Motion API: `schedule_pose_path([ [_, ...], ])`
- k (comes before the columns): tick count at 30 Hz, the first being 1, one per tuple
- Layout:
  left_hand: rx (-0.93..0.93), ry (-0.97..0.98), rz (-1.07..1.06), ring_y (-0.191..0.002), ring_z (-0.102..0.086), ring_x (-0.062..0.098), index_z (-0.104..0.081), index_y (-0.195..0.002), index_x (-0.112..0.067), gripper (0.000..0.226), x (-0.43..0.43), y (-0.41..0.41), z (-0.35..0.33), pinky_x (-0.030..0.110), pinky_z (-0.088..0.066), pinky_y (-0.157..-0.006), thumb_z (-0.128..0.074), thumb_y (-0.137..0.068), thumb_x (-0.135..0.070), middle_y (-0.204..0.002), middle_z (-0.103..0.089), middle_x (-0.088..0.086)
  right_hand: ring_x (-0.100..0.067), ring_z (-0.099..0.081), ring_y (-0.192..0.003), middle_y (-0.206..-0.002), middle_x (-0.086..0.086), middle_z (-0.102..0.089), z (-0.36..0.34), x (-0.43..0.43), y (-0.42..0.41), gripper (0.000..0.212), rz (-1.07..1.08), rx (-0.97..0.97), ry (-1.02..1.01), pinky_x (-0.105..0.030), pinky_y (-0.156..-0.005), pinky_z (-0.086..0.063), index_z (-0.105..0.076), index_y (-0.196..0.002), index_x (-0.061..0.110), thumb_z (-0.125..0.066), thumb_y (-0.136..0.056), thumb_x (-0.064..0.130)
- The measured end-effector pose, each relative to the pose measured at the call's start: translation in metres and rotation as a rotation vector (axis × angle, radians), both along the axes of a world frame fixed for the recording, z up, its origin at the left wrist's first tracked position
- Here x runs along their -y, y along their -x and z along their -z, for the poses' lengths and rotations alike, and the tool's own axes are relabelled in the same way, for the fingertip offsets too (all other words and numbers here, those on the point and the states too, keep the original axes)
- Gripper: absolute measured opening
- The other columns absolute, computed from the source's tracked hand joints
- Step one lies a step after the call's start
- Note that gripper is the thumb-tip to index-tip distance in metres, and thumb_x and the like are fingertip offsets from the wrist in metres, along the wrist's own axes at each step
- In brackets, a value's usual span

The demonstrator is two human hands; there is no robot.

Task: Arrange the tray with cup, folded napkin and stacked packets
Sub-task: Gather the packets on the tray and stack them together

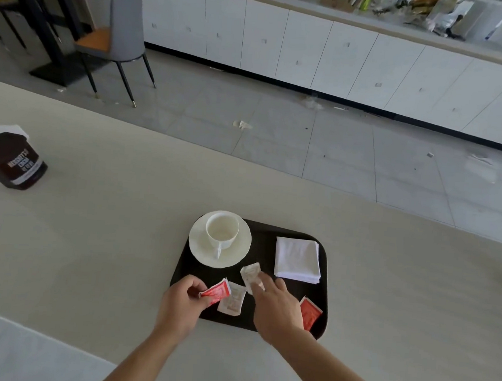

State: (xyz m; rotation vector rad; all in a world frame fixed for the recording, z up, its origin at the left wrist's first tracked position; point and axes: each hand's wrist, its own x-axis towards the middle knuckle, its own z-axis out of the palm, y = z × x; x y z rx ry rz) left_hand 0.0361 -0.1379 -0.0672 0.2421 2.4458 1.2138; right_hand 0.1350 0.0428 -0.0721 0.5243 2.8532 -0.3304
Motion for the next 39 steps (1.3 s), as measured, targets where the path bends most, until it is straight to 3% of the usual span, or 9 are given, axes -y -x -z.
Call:
schedule_pose_path([
  [3, 0.055, -0.038, -0.024, -0.064, -0.064, 0.01, -0.063, -0.069, -0.026, 0.025, -0.003, 0.0, 0.001, 0.035, -0.056, -0.06, -0.083, -0.068, -0.01, -0.067, -0.068, -0.005, -0.019, -0.044, -0.11, -0.134, 0.011, -0.055, 0.002, 0.01, -0.023, 0.035, -0.073, -0.077, 0.021, -0.03, -0.063, -0.047, -0.064, -0.117, 0.025, -0.047, -0.088, 0.012],
  [6, 0.166, -0.104, -0.053, -0.072, -0.069, 0.021, -0.067, -0.074, -0.021, 0.02, -0.01, -0.003, 0.002, 0.047, -0.06, -0.069, -0.082, -0.069, -0.009, -0.073, -0.071, 0.003, -0.011, -0.051, -0.1, -0.112, 0.013, -0.065, -0.003, 0.009, -0.029, 0.024, 0.187, -0.193, 0.167, -0.029, -0.068, -0.052, -0.066, -0.11, 0.027, -0.046, -0.097, 0.023],
  [11, 0.246, -0.139, 0.022, -0.075, -0.072, 0.02, -0.069, -0.079, -0.02, 0.022, -0.038, -0.017, -0.002, 0.041, -0.063, -0.066, -0.087, -0.068, -0.013, -0.078, -0.073, 0.003, -0.01, -0.066, -0.072, -0.086, 0.007, -0.07, -0.024, 0.003, -0.024, 0.026, 0.749, -0.275, 0.973, -0.026, -0.06, -0.057, -0.058, -0.12, 0.032, -0.062, -0.095, 0.035],
  [18, 0.131, -0.099, 0.207, -0.093, -0.065, 0.004, -0.065, -0.103, -0.025, 0.029, -0.09, -0.046, -0.008, 0.024, -0.054, -0.084, -0.076, -0.079, -0.013, -0.097, -0.068, -0.009, -0.004, -0.061, -0.058, -0.07, 0.006, -0.068, -0.023, -0.041, -0.056, 0.015, 0.781, -0.505, 0.579, -0.014, -0.052, -0.047, -0.071, -0.079, 0.029, -0.07, -0.087, 0.017],
  [21, 0.094, -0.093, 0.224, -0.093, -0.065, 0.004, -0.065, -0.104, -0.027, 0.025, -0.098, -0.051, -0.007, 0.014, -0.047, -0.076, -0.069, -0.084, -0.013, -0.098, -0.066, -0.011, -0.002, -0.058, -0.066, -0.083, 0.013, -0.061, -0.025, -0.049, -0.069, 0.007, 0.448, -0.616, 0.319, -0.013, -0.057, -0.044, -0.074, -0.084, 0.024, -0.073, -0.086, 0.017],
  [24, -0.045, -0.017, 0.305, -0.088, -0.062, 0.003, -0.068, -0.101, -0.025, 0.023, -0.098, -0.056, -0.001, 0.009, -0.044, -0.071, -0.064, -0.085, -0.008, -0.094, -0.063, -0.012, -0.007, -0.056, -0.067, -0.084, 0.012, -0.058, -0.016, -0.046, -0.083, 0.003, 0.178, -0.44, 0.318, -0.028, -0.057, -0.05, -0.074, -0.083, 0.025, -0.072, -0.085, 0.025],
  [27, -0.246, 0.044, 0.446, -0.092, -0.057, 0.003, -0.068, -0.105, -0.022, 0.02, -0.097, -0.061, 0.004, 0.01, -0.042, -0.073, -0.064, -0.087, -0.014, -0.1, -0.06, -0.011, -0.012, -0.061, -0.078, -0.092, 0.012, -0.062, -0.006, -0.058, -0.093, 0.007, 0.324, -0.379, 0.283, -0.028, -0.059, -0.049, -0.073, -0.091, 0.028, -0.068, -0.086, 0.027],
  [33, -0.493, 0.201, 0.836, -0.116, -0.052, 0.015, -0.064, -0.12, -0.027, 0.032, -0.099, -0.07, 0.02, 0.033, -0.047, -0.093, -0.061, -0.089, -0.031, -0.125, -0.057, -0.006, -0.018, -0.051, -0.117, -0.133, 0.01, -0.047, 0.004, -0.069, -0.089, 0.061, 0.356, -0.063, 0.077, -0.032, -0.077, -0.053, -0.039, -0.142, 0.026, -0.063, -0.087, 0.036],
  [39, -0.578, 0.271, 0.828, -0.109, -0.052, 0.017, -0.069, -0.108, -0.024, 0.026, -0.101, -0.068, 0.022, 0.033, -0.049, -0.087, -0.062, -0.087, -0.037, -0.117, -0.058, -0.006, -0.021, -0.059, -0.098, -0.113, 0.004, -0.051, 0.005, -0.069, -0.078, 0.043, 0.419, -0.027, 0.107, -0.031, -0.065, -0.048, -0.052, -0.123, 0.028, -0.066, -0.082, 0.025],
])
